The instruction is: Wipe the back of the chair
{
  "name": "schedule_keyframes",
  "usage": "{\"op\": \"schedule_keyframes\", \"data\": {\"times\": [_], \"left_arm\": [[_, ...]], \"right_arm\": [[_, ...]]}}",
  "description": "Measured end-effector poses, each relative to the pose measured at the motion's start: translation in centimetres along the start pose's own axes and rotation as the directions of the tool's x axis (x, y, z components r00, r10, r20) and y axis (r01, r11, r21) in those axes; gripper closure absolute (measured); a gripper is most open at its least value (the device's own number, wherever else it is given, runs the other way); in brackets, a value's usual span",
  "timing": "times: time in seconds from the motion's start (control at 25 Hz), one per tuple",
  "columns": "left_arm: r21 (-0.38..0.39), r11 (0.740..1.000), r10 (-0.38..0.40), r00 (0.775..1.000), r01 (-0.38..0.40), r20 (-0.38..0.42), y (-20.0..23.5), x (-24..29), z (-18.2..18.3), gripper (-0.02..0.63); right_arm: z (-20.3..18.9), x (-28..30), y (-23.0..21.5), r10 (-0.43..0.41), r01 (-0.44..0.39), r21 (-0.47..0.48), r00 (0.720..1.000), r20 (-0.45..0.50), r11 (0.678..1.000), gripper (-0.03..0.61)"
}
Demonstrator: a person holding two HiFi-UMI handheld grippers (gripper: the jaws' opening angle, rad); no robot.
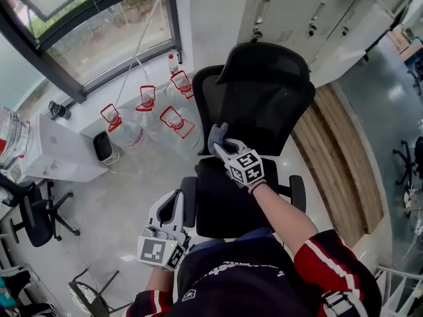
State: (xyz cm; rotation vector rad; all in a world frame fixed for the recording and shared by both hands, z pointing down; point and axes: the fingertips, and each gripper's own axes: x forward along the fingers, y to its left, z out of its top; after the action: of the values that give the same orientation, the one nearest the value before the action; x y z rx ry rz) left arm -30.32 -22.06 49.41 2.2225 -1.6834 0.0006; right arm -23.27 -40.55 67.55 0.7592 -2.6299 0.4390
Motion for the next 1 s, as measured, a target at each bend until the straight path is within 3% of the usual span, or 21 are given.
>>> {"op": "schedule_keyframes", "data": {"times": [0.28, 0.56, 0.76, 1.0], "left_arm": [[0.103, 0.989, -0.109, 0.994, 0.107, 0.011, -7.2, 2.1, 0.9, 0.589], [0.168, 0.973, -0.164, 0.986, 0.158, 0.022, -16.3, 2.6, 1.4, 0.589], [0.211, 0.960, -0.193, 0.981, 0.182, 0.030, -23.9, 1.6, 0.7, 0.589], [0.262, 0.941, -0.234, 0.971, 0.214, 0.047, -33.4, -3.7, -0.4, 0.589]], "right_arm": [[2.2, -13.3, -0.3, -0.113, 0.116, -0.028, 0.989, 0.092, 0.993, 0.517], [3.4, -30.3, 0.3, -0.257, 0.260, 0.008, 0.948, 0.186, 0.966, 0.517], [2.1, -40.6, 2.7, -0.297, 0.302, 0.012, 0.929, 0.218, 0.953, 0.517], [-0.1, -51.1, 7.4, -0.305, 0.313, 0.012, 0.915, 0.264, 0.950, 0.517]]}}
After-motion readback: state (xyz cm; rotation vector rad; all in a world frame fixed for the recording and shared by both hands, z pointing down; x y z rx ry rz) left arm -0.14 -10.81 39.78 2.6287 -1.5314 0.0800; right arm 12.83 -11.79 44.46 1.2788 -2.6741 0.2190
